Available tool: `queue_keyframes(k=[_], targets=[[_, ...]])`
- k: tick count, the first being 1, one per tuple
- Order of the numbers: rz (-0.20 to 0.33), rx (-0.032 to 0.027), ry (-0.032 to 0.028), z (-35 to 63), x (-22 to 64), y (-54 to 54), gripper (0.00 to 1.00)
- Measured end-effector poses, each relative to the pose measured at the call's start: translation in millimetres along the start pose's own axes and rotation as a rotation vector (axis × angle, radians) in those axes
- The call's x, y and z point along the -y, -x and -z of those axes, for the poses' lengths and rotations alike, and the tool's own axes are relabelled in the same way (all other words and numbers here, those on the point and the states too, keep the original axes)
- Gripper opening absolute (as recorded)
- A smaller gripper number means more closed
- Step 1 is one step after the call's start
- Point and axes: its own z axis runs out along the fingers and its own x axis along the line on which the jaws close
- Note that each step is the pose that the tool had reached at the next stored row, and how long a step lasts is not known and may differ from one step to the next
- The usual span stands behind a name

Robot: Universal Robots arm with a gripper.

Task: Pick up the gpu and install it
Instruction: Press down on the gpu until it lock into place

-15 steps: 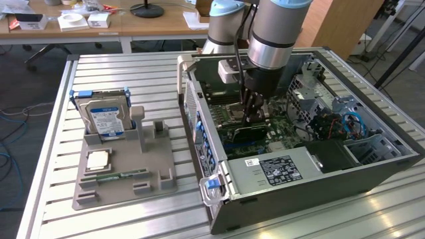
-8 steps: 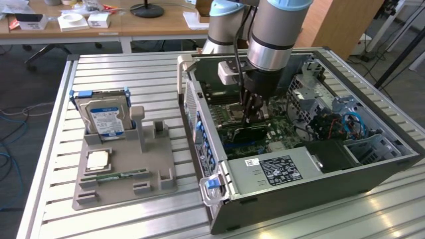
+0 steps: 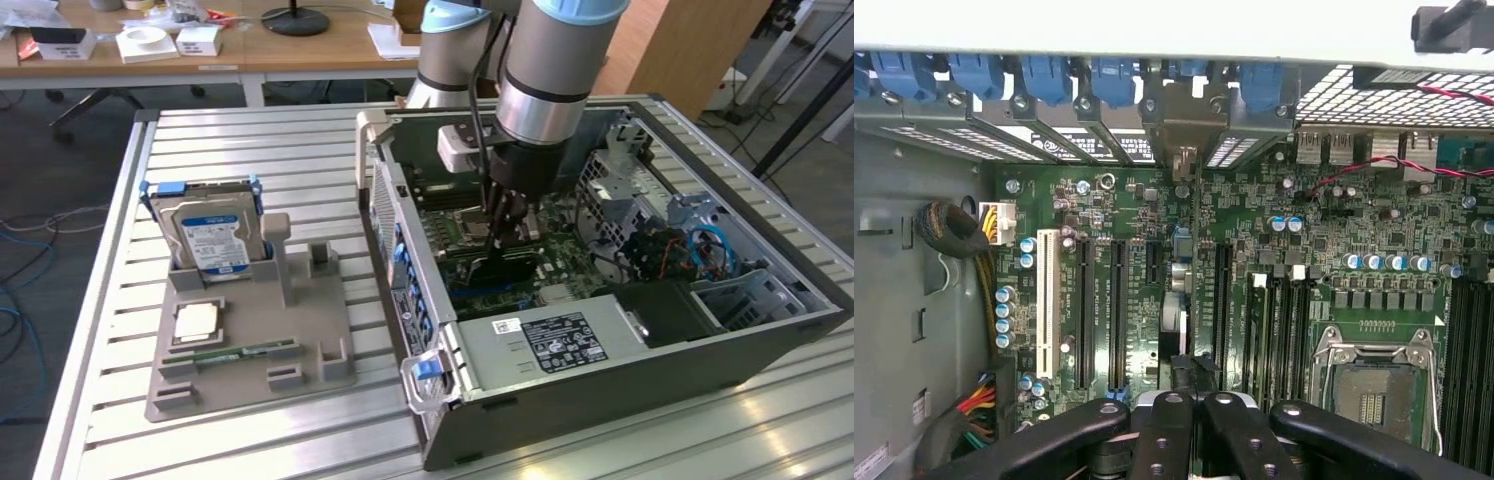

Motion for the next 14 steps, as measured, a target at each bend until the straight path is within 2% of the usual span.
queue_keyframes(k=[14], targets=[[0.000, 0.0005, -0.0001, -2.0, -0.5, -0.6, 0.10]])
